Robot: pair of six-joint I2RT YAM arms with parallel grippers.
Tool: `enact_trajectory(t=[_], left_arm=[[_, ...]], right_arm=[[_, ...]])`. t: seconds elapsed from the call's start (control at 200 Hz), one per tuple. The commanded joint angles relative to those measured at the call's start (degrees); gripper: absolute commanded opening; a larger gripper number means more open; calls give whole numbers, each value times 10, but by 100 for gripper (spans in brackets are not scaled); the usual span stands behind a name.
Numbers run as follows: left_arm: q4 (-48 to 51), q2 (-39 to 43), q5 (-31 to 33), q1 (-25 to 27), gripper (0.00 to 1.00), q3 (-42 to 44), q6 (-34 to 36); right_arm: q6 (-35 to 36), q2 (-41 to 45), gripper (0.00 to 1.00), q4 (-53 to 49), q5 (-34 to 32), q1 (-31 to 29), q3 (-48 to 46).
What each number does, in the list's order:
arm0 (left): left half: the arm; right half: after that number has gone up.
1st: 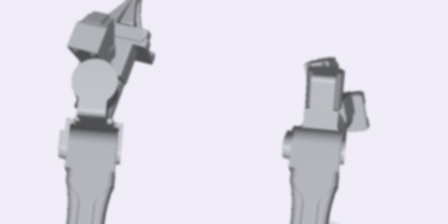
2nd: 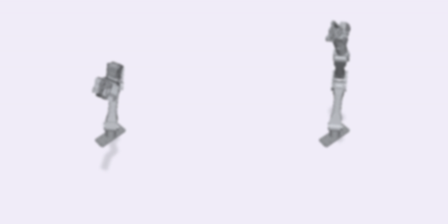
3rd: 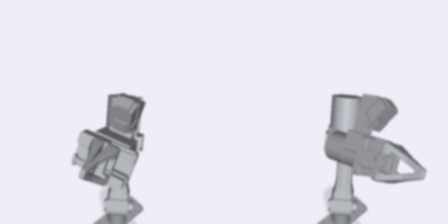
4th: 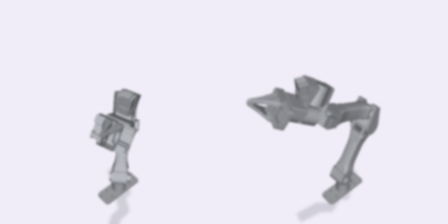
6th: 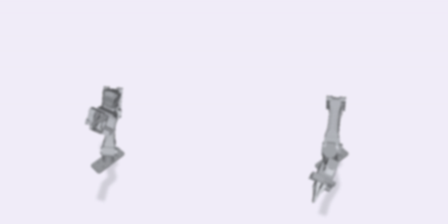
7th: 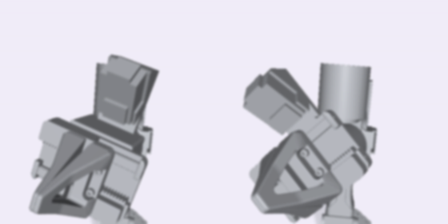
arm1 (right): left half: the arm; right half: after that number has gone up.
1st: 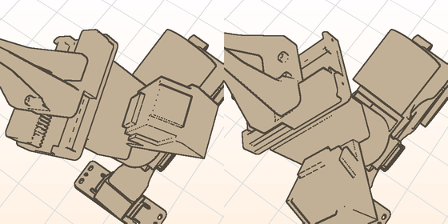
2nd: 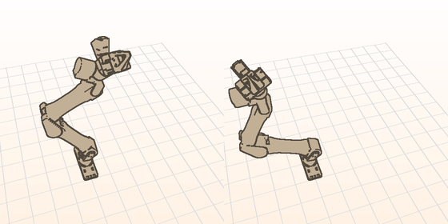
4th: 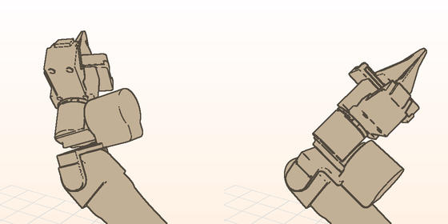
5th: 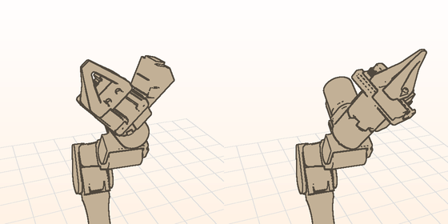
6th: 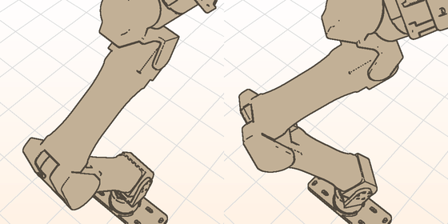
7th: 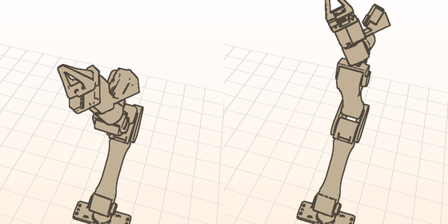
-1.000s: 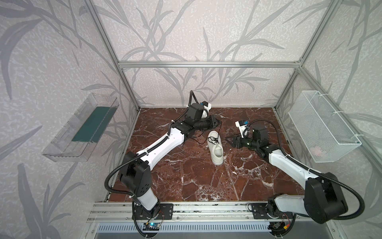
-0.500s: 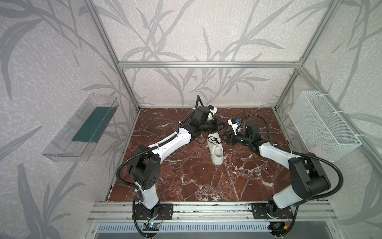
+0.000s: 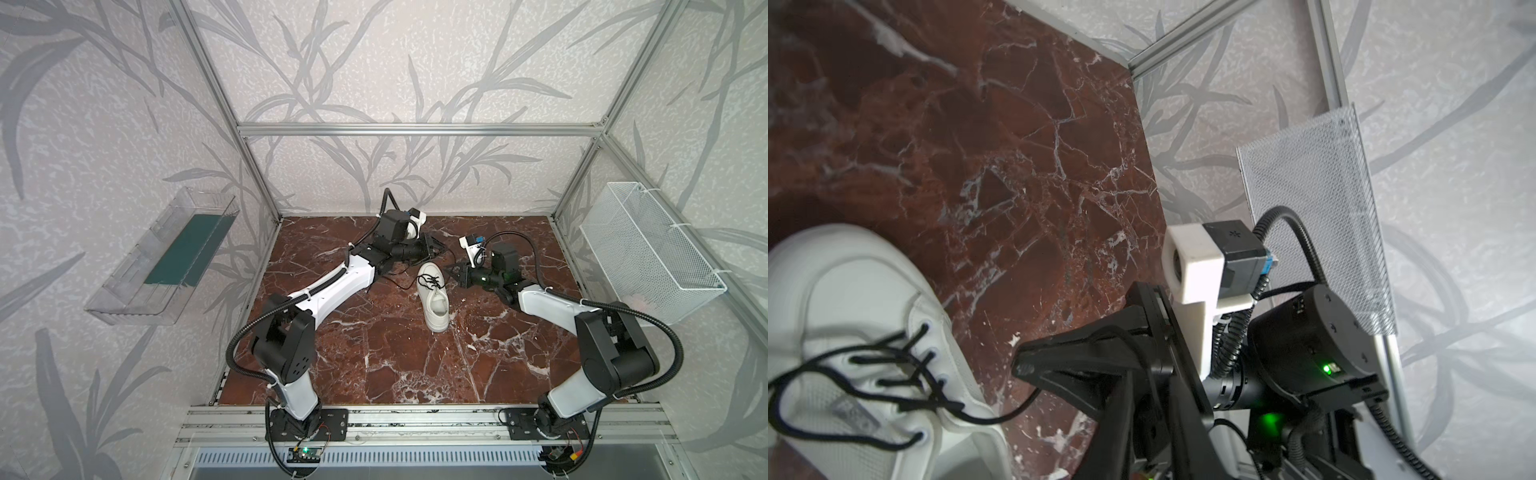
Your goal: Tie the shoes
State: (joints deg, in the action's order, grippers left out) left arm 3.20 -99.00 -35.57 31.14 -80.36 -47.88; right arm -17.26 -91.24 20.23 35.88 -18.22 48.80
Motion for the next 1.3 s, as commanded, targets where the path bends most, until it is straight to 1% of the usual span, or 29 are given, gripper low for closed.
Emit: enact_trajectory(t=[0.0, 0.035, 0.075, 0.15, 0.19, 0.225, 0.345, 0.45, 0.525, 0.605, 0.655, 0.705, 0.78, 0.845, 0.94, 0.995, 1.055, 1.08, 1.235, 1.295], left_arm=[[32, 34, 7, -17, 37, 18, 50], [42, 37, 7, -23, 40, 25, 64], [33, 40, -15, -33, 43, 40, 73], [-5, 46, -49, -55, 43, 79, 76], [-3, 51, -48, -63, 44, 95, 105], [15, 56, -29, -67, 44, 104, 138], [104, 66, 48, -69, 45, 115, 294], [161, 65, 81, -69, 45, 107, 425], [187, 59, 87, -69, 45, 98, 517], [188, 47, 82, -69, 47, 96, 585], [198, 34, 80, -70, 47, 86, 614], [211, 15, 77, -72, 47, 70, 619], [247, -23, 35, -78, 47, 24, 619], [276, -56, 14, -78, 46, -12, 624], [276, -90, 8, -79, 46, -31, 626], [281, -112, 0, -82, 46, -47, 607], [277, -138, -49, -88, 45, -63, 574], [277, -146, -58, -88, 45, -68, 564], [214, -152, -52, -89, 45, -38, 538], [207, -159, -50, -90, 45, -34, 533]], right_arm=[[23, 36, 0, -50, -14, -2, 27], [30, 43, 0, -60, -21, -2, 28], [33, 51, 0, -72, -34, -2, 29], [35, 59, 0, -101, -59, -1, 37], [43, 62, 0, -113, -57, -1, 41], [47, 63, 0, -118, -55, -1, 41], [47, 63, 0, -123, -43, 1, 42], [47, 66, 0, -143, -32, 8, 53], [46, 68, 0, -154, -24, 11, 61], [47, 70, 0, -171, -15, 15, 70], [48, 73, 0, -181, -11, 18, 75], [48, 78, 0, -187, -6, 23, 78], [51, 85, 0, -194, 1, 31, 78], [48, 88, 0, -197, 9, 38, 78], [34, 85, 0, -197, 31, 47, 79], [31, 83, 0, -200, 36, 48, 80], [30, 82, 0, -201, 34, 48, 77], [26, 81, 0, -198, 33, 48, 75], [19, 71, 0, -186, 41, 49, 69], [18, 65, 0, -186, 44, 49, 69]])
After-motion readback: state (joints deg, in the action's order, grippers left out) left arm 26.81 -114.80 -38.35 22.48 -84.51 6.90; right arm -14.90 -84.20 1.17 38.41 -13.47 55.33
